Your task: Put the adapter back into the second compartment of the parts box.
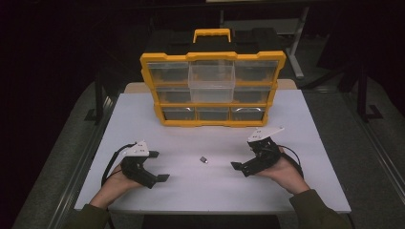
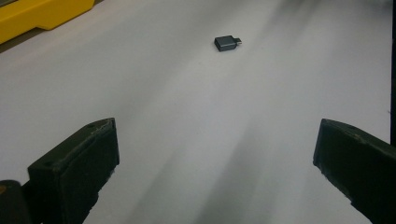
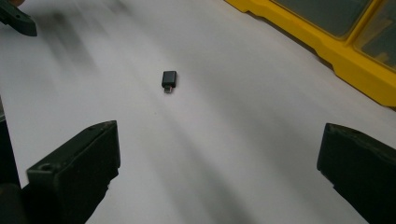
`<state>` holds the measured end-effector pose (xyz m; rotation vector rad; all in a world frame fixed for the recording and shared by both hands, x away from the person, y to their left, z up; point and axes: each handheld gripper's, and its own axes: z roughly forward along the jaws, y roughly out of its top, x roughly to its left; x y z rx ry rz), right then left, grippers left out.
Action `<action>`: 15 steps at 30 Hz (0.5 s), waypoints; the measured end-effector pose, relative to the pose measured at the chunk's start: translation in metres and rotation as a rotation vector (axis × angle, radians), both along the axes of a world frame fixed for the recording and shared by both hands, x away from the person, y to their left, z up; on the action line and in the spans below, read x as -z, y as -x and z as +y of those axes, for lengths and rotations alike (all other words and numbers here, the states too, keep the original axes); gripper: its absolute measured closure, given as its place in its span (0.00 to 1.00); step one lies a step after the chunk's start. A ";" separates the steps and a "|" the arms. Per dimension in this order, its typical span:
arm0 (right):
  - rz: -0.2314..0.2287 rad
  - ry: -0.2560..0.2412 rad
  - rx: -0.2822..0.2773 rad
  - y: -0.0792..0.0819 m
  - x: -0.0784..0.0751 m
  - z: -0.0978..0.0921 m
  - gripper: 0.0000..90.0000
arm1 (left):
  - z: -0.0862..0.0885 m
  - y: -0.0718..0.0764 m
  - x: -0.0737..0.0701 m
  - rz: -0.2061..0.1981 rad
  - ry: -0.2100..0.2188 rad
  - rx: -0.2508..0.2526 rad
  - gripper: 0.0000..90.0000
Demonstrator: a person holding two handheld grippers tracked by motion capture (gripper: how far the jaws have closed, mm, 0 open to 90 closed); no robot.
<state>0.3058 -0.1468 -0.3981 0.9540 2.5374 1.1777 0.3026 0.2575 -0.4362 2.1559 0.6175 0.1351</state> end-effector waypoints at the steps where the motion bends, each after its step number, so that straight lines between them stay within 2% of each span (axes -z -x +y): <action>1: -0.001 0.004 -0.002 -0.001 -0.001 0.002 0.00 | 0.000 0.000 0.000 0.000 0.000 0.000 0.00; 15: -0.009 0.008 -0.016 -0.008 -0.007 0.012 0.00 | 0.000 0.000 0.000 0.006 0.004 0.008 0.00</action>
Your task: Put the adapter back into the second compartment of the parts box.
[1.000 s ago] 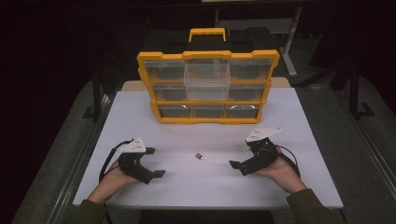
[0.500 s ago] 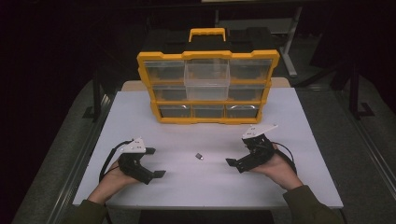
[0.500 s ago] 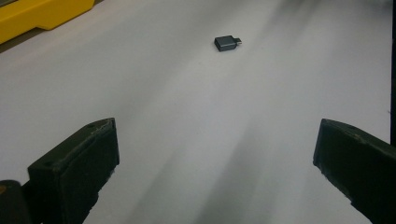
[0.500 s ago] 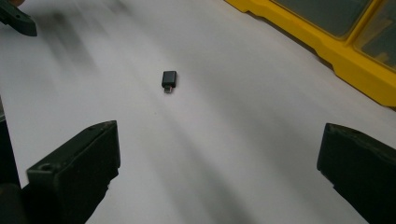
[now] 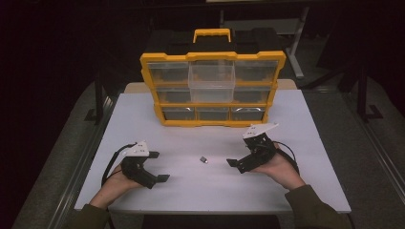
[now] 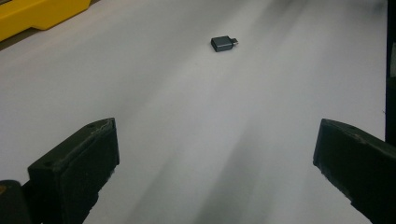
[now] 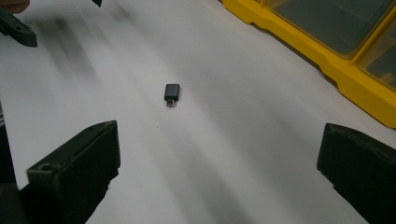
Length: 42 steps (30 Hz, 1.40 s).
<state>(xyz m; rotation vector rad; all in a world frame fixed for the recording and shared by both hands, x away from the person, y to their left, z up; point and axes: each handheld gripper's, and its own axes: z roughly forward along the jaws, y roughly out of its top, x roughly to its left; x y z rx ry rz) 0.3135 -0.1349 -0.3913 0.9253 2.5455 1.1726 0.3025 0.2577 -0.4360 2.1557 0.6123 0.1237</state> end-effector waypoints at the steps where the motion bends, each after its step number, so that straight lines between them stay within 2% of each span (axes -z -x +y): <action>1: -0.002 -0.003 -0.004 -0.001 -0.001 0.001 0.00 | 0.000 0.000 0.000 0.000 -0.001 0.002 0.00; 42: 0.018 0.019 -0.082 -0.021 -0.007 0.044 0.00 | -0.001 0.000 0.000 0.002 0.004 0.006 0.00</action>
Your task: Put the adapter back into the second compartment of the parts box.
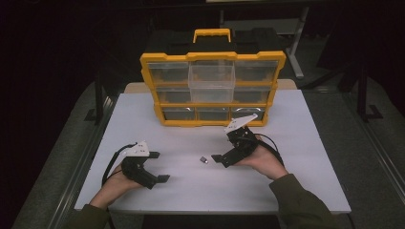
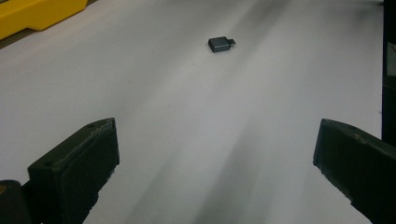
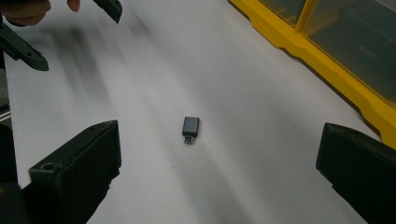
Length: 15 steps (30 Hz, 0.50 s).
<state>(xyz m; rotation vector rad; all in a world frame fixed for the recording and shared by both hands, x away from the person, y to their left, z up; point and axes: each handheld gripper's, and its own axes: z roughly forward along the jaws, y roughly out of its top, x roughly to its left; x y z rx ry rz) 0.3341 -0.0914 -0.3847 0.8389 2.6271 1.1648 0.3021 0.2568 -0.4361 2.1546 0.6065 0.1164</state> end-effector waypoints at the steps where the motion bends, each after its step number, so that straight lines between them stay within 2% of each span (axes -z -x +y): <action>1: -0.001 0.002 -0.002 0.000 0.000 0.001 0.00 | 0.000 0.000 0.000 0.000 0.000 0.000 0.00; 15: 0.009 0.005 -0.016 -0.007 0.000 0.014 0.00 | -0.001 0.000 0.000 0.003 0.001 0.005 0.00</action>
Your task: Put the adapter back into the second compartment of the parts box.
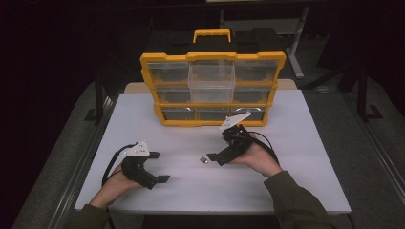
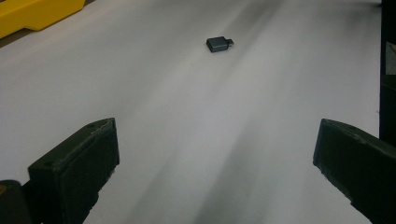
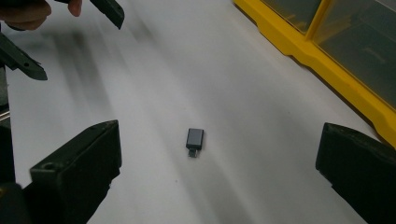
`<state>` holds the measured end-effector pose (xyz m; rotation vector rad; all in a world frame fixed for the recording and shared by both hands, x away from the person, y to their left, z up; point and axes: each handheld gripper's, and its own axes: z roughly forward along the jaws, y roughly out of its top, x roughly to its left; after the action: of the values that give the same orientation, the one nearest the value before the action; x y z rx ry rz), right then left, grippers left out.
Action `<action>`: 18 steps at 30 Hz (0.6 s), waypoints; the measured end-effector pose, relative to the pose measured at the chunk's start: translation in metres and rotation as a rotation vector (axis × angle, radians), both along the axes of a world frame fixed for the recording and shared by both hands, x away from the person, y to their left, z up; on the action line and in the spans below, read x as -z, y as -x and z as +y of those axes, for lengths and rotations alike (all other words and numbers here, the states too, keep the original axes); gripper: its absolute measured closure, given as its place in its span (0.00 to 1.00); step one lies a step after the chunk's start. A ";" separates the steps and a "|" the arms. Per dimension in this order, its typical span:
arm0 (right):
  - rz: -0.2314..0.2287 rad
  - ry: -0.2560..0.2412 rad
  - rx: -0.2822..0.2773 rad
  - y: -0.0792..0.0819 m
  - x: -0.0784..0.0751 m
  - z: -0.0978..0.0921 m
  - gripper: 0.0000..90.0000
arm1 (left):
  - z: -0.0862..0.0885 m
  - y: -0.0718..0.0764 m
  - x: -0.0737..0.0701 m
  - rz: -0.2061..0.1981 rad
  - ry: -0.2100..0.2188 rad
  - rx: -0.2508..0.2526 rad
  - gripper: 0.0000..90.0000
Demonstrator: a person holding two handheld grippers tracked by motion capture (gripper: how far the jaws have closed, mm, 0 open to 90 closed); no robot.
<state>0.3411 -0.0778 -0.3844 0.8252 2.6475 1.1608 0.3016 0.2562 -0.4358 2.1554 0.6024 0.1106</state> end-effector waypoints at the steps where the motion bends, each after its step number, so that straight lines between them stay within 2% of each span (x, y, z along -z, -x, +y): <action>1: 0.000 -0.001 0.000 0.000 0.000 0.001 0.00 | 0.000 0.000 0.000 0.000 0.000 0.000 0.00; 11: 0.002 -0.001 -0.013 -0.004 -0.002 0.010 0.00 | 0.000 0.000 0.000 0.000 -0.001 0.000 0.00; 18: -0.004 -0.006 -0.020 -0.007 -0.003 0.017 0.05 | 0.000 0.000 0.000 0.000 -0.003 -0.001 0.00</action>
<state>0.3478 -0.0611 -0.3814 0.7984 2.6566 1.1745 0.3018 0.2566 -0.4356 2.1577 0.6031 0.1121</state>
